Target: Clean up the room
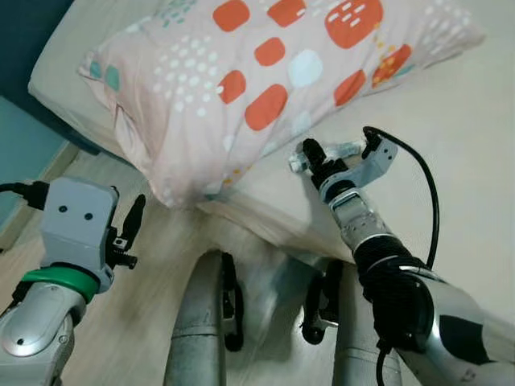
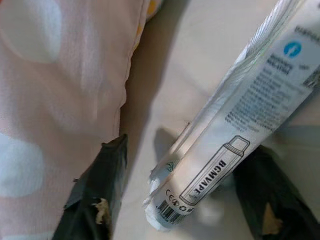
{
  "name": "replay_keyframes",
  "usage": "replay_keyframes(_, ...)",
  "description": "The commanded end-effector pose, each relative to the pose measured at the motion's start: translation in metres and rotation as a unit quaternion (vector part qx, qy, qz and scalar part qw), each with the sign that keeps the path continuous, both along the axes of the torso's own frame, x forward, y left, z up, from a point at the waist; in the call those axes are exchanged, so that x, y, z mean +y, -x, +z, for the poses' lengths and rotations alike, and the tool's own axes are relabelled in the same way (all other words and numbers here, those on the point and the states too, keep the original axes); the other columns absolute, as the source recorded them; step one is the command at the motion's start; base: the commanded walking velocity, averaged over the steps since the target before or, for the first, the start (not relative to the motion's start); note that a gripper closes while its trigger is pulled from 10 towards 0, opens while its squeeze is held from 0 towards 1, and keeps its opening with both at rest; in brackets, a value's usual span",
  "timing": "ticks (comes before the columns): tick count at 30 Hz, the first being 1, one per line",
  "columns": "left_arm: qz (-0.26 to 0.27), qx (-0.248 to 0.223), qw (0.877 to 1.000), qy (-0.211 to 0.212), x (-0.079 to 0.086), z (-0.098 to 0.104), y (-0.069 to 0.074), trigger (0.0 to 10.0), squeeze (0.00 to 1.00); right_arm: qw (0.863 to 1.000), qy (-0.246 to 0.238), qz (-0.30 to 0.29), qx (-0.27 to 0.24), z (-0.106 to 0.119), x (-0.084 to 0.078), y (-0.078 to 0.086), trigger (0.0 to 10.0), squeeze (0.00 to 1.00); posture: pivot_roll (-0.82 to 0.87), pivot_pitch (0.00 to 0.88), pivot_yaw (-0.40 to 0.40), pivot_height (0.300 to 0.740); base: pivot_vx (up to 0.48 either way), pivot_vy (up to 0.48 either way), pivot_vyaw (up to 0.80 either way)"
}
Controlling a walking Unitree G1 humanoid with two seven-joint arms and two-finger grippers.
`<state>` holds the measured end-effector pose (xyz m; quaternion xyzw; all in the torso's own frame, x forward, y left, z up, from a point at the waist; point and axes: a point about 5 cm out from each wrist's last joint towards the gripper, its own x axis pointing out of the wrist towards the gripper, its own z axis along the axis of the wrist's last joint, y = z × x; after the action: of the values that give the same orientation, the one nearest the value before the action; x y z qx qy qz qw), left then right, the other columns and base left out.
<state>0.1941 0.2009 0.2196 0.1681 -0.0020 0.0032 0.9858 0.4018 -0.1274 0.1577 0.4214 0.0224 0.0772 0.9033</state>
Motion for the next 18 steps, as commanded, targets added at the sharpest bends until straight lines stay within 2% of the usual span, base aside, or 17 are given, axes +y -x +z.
replay_keyframes(1, 0.012, 0.018, 1.0, -0.003, 0.004, -0.002, 0.008, 10.0, 0.0, 0.999, -0.017, 0.016, 0.047, -0.016, 0.012, 0.005, 0.0, 0.0, 0.46, 0.547, 0.138, 0.618, 0.0, 0.0, 0.0)
replay_keyframes(7, 0.021, 0.022, 1.0, -0.003, 0.005, 0.0, 0.011, 10.0, 0.0, 0.997, -0.037, 0.007, 0.064, -0.018, 0.012, 0.005, 0.0, 0.0, 0.47, 0.544, 0.131, 0.618, 0.0, 0.0, 0.0)
replay_keyframes(11, 0.022, 0.021, 1.0, -0.001, 0.005, 0.0, 0.008, 10.0, 0.0, 0.997, -0.043, 0.004, 0.066, -0.018, 0.011, 0.005, 0.0, 0.0, 0.45, 0.522, 0.12, 0.618, 0.0, 0.0, 0.0)
replay_keyframes(14, 0.022, 0.021, 1.0, 0.003, 0.004, -0.001, 0.003, 10.0, 0.0, 0.997, -0.043, 0.002, 0.067, -0.018, 0.01, 0.005, 0.0, 0.0, 0.43, 0.504, 0.113, 0.618, 0.0, 0.0, 0.0)
replay_keyframes(18, 0.004, 0.011, 1.0, 0.022, -0.005, -0.005, -0.014, 10.0, 0.0, 0.997, -0.04, -0.013, 0.06, -0.016, -0.002, 0.004, 0.0, 0.0, 0.37, 0.437, 0.089, 0.618, 0.0, 0.0, 0.0)
